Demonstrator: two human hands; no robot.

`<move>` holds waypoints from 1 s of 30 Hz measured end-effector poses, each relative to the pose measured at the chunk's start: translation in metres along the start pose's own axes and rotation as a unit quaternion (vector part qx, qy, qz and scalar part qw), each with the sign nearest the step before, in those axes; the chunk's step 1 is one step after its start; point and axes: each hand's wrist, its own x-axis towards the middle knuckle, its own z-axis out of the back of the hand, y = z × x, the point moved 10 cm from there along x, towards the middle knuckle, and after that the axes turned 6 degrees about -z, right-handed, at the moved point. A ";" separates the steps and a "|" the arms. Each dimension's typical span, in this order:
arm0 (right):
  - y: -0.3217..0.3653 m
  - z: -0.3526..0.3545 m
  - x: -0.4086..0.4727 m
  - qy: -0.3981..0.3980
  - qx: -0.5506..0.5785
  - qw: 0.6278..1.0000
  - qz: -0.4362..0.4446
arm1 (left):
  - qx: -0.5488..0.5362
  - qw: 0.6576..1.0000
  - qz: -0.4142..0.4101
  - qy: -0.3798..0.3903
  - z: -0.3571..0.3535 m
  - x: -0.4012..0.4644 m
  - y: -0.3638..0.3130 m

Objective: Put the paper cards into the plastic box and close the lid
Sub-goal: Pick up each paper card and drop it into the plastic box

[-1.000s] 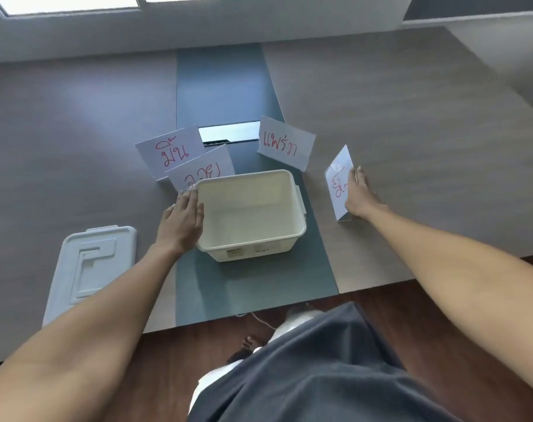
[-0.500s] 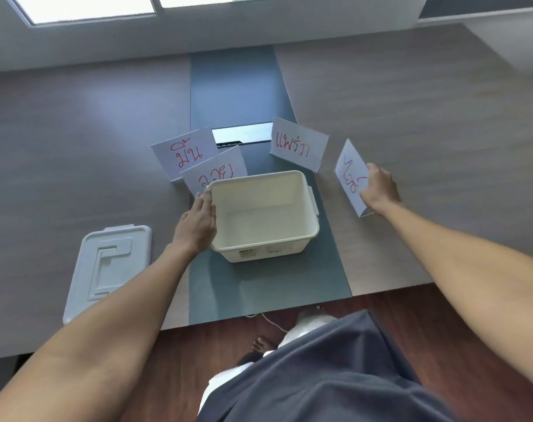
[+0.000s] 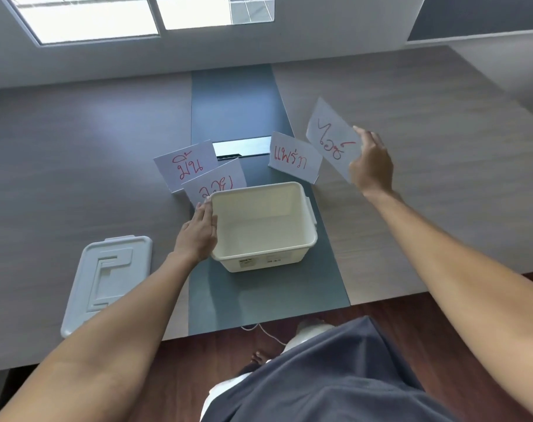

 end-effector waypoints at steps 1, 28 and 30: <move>0.009 0.000 0.001 0.007 0.018 1.000 0.014 | 0.000 1.000 0.000 0.000 0.000 -0.001 0.000; 0.056 -0.127 -0.101 0.470 0.077 0.878 0.052 | -0.086 0.996 0.008 -0.018 -0.003 -0.003 0.001; 0.051 -0.134 -0.110 0.484 0.059 0.871 0.057 | -0.082 0.996 0.009 -0.021 -0.002 -0.002 0.001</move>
